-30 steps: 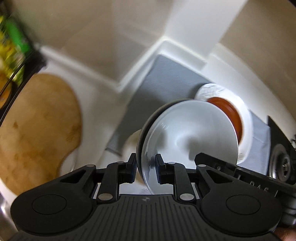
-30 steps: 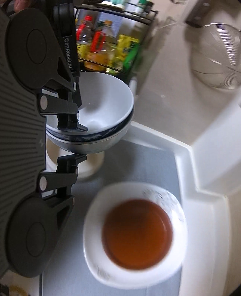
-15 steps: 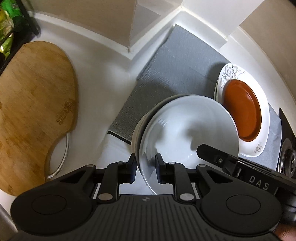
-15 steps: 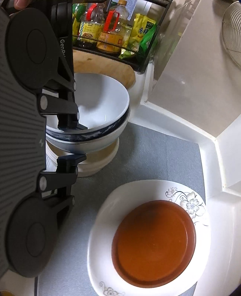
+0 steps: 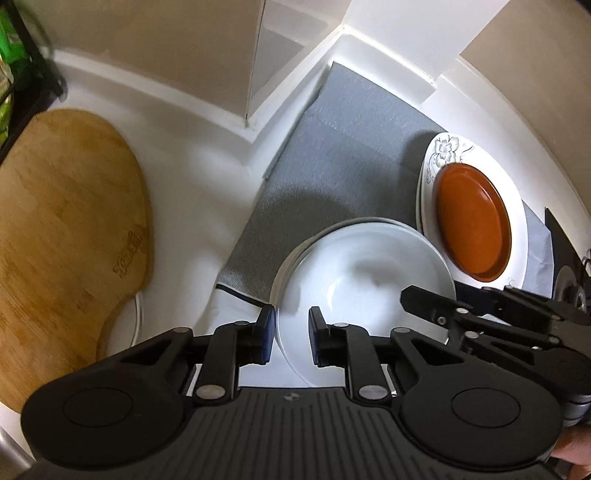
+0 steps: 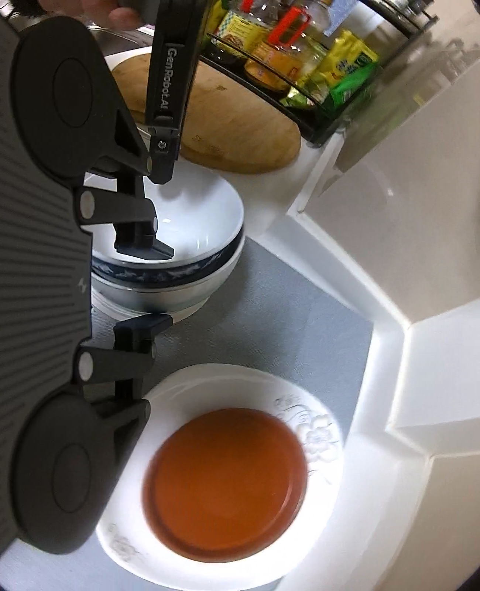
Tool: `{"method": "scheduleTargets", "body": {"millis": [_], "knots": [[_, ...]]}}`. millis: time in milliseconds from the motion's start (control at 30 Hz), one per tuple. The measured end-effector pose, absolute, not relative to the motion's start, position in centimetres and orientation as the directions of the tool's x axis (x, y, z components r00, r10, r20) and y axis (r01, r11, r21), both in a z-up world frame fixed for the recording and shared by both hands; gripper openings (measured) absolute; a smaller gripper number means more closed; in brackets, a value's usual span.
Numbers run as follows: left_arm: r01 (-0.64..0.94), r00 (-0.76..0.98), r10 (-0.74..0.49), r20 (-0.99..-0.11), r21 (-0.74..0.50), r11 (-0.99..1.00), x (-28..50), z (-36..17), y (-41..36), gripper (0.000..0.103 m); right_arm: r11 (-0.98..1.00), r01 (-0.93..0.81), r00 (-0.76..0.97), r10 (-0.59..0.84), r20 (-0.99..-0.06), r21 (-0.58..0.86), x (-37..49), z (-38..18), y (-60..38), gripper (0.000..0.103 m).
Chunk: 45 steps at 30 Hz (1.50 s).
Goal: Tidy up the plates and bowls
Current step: 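Grip the nested bowls at the rim and lift them with both tools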
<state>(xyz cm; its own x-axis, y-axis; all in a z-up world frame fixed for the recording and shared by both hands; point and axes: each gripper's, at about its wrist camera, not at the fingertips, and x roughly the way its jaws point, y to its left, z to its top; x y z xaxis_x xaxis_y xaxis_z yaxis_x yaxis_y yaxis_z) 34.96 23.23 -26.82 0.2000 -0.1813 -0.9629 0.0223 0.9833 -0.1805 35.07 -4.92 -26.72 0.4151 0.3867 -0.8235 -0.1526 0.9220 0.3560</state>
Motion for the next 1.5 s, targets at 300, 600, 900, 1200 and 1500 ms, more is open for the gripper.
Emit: {"method": "scheduleTargets", "body": {"millis": [300,600,900,1200,1500], "knots": [[0.051,0.241,-0.163,-0.957,-0.155,0.987,35.0,-26.7,22.8,0.021,0.910,-0.177,0.459,0.413,-0.787,0.374,35.4,-25.7,-6.0,0.026],[0.003,0.205,-0.185,-0.961,-0.188,0.982,35.5,-28.7,23.7,0.019,0.899,-0.163,0.463,0.434,-0.773,0.407,36.0,-26.6,-6.3,0.018],[-0.032,0.186,-0.205,-0.961,-0.215,0.976,35.3,-29.1,24.1,0.019,0.889,-0.155,0.451,0.453,-0.769,0.432,35.9,-26.9,-6.7,0.019],[-0.062,0.174,-0.240,-0.955,-0.254,0.965,35.7,-29.2,25.1,0.023,0.856,-0.096,0.456,0.491,-0.742,0.508,35.8,-26.8,-7.9,0.020],[-0.029,0.237,-0.252,-0.938,-0.266,0.963,35.9,-27.2,25.6,0.022,0.866,-0.152,0.460,0.489,-0.741,0.477,37.3,-25.9,-7.9,0.000]]}}
